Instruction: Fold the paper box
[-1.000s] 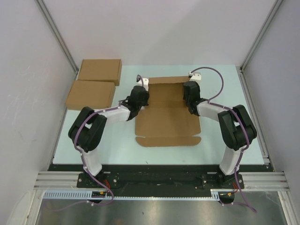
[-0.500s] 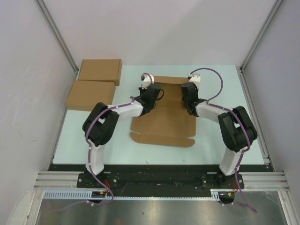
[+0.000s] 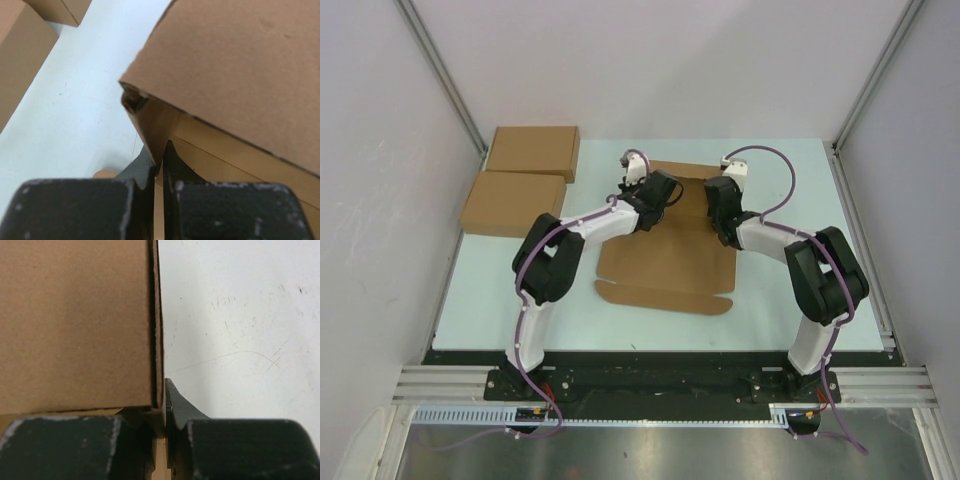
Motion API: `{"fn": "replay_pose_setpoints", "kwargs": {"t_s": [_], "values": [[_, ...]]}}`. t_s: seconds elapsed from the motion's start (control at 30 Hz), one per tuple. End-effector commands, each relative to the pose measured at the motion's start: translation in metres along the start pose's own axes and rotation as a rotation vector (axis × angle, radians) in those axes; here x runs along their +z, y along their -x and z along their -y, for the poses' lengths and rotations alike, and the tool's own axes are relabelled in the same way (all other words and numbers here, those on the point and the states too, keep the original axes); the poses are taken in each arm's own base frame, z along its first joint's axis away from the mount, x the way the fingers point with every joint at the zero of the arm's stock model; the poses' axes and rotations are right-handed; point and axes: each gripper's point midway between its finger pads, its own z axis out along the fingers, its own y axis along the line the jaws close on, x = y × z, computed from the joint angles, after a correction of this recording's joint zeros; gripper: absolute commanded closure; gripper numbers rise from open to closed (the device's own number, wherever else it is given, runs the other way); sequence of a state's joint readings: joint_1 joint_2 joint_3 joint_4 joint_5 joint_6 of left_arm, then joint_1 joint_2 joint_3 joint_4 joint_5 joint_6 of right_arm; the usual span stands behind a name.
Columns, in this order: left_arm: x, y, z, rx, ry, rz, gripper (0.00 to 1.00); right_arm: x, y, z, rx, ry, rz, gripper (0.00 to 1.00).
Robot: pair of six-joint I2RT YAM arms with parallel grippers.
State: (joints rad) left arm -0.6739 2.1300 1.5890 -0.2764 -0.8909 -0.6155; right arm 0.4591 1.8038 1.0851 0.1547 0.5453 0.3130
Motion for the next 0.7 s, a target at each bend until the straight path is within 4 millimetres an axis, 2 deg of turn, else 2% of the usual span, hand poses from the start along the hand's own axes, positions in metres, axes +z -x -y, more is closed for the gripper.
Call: {"fn": "replay_pose_setpoints", "kwargs": {"t_s": [0.0,0.13,0.17,0.2,0.23,0.27,0.3,0.33,0.37,0.47,0.67], "values": [[0.014,-0.054,-0.058,0.128,0.189,-0.127,0.99,-0.012,-0.015,-0.008,0.026,0.015,-0.064,1.0],[0.01,-0.052,-0.058,0.107,0.155,-0.122,1.0,-0.012,-0.016,-0.011,0.028,0.032,-0.072,1.0],[0.01,-0.051,-0.048,0.102,0.097,-0.119,1.0,-0.013,-0.016,-0.014,0.024,0.046,-0.073,1.0],[0.009,-0.059,-0.05,0.122,0.075,-0.129,1.0,-0.016,-0.015,-0.018,0.021,0.065,-0.074,1.0],[0.006,-0.049,-0.043,0.089,0.033,-0.104,1.0,-0.017,-0.013,-0.021,0.019,0.073,-0.068,1.0],[0.005,-0.05,-0.042,0.099,0.016,-0.104,1.0,-0.02,-0.011,-0.025,0.011,0.092,-0.067,0.98],[0.003,-0.054,-0.044,0.104,0.005,-0.111,1.0,-0.023,-0.01,-0.028,0.002,0.102,-0.064,0.93],[0.002,-0.048,-0.043,0.096,-0.005,-0.101,1.0,-0.025,-0.009,-0.03,0.002,0.11,-0.061,0.88],[0.0,-0.047,-0.043,0.097,-0.009,-0.099,1.0,-0.027,-0.006,-0.031,0.005,0.113,-0.057,0.77],[-0.004,-0.041,-0.041,0.108,-0.032,-0.095,0.99,-0.033,-0.003,-0.032,0.01,0.121,-0.056,0.63],[-0.017,-0.029,-0.049,0.044,-0.085,-0.046,0.99,-0.054,0.004,-0.036,-0.005,0.144,-0.034,0.48]]}}
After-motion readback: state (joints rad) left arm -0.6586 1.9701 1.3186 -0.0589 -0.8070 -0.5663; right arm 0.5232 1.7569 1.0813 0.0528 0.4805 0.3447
